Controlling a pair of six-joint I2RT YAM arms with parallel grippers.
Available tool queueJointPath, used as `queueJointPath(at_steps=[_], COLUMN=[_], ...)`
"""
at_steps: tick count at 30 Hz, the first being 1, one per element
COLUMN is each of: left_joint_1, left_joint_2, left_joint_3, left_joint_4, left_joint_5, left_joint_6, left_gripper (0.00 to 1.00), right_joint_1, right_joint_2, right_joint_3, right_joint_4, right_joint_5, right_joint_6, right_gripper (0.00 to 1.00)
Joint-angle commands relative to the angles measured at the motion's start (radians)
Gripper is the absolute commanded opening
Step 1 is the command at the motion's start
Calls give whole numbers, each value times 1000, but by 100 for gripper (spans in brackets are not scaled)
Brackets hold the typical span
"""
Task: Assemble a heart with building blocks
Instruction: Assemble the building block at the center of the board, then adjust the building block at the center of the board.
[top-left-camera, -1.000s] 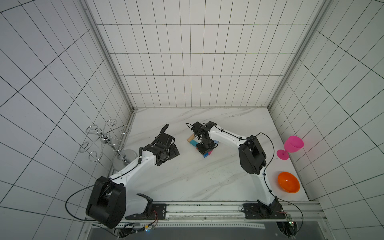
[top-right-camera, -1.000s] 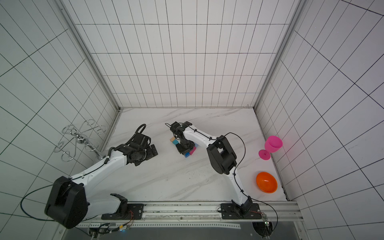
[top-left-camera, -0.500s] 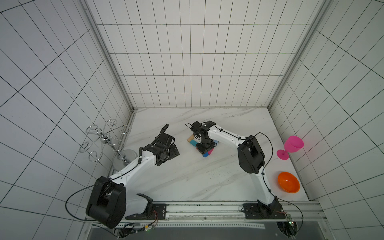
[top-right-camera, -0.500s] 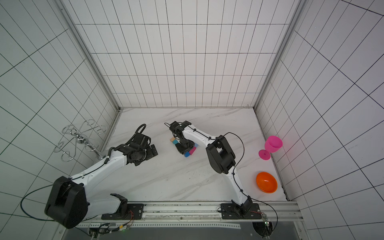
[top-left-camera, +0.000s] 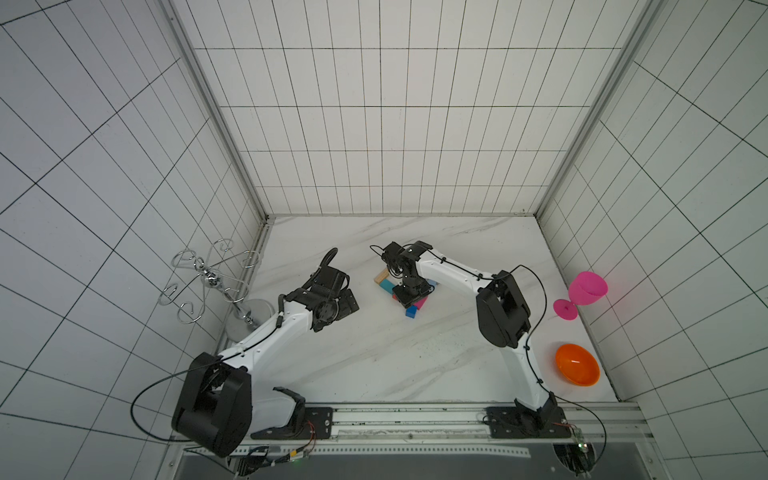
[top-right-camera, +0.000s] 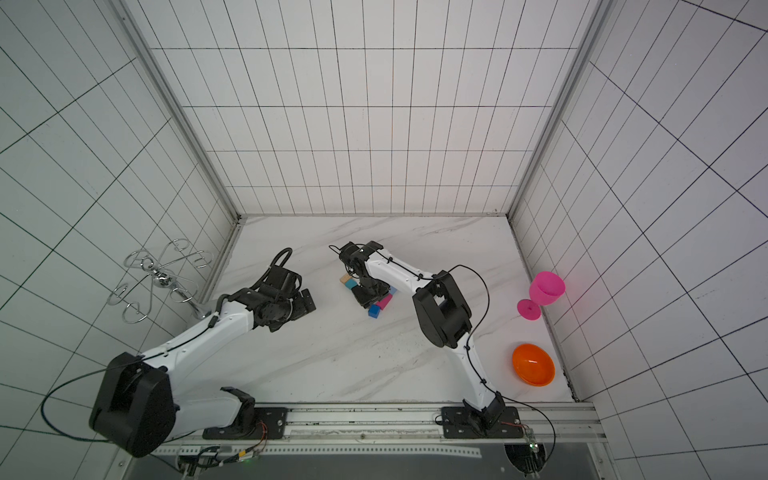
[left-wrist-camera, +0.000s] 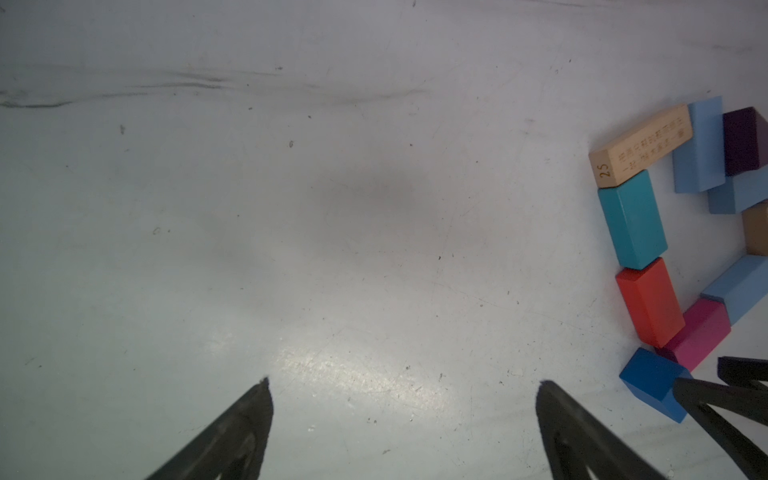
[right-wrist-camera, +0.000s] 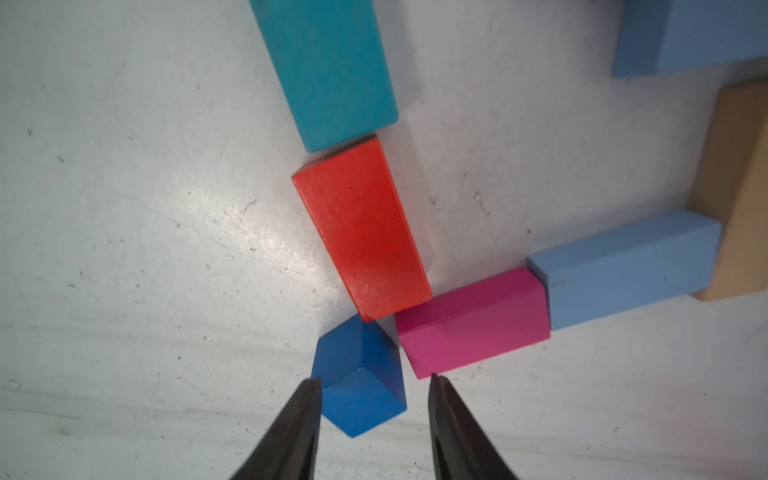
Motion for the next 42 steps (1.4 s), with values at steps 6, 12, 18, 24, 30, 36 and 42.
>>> queueJointPath(at_steps=[6,12,18,24,30,36,42], left_joint_1=[6,6,7,84,241,244,245], left_joint_2=[-25,-39,-69,-251,-332,-306,-307], left_joint_3=[-14,-20,17,37,20,-31,-52], left_joint_4=[10,5,-42,15,69,68,94], left_joint_5=[-10,-12,-79,-183,-82,-34,-19], left_joint_6=[1,-4,17,96,128,98,96], left_gripper=[97,97,97,98,98,98,98], right_joint_1=[17,46,31,-188,-295,-72,3], right_joint_2=[-129,-173,-309,-621,-667,-545,-419], right_joint_3=[-27,-123,-271,-459,-492,-538,-529], right_joint_4=[-37,-39,32,214,181,169,216], right_joint_5=[-5,-29,-6,-61,-207,-185,-202], right_joint_6=[-15,-31,48,142,43,44,95], right_gripper=[39,0,0,34,25,0,0])
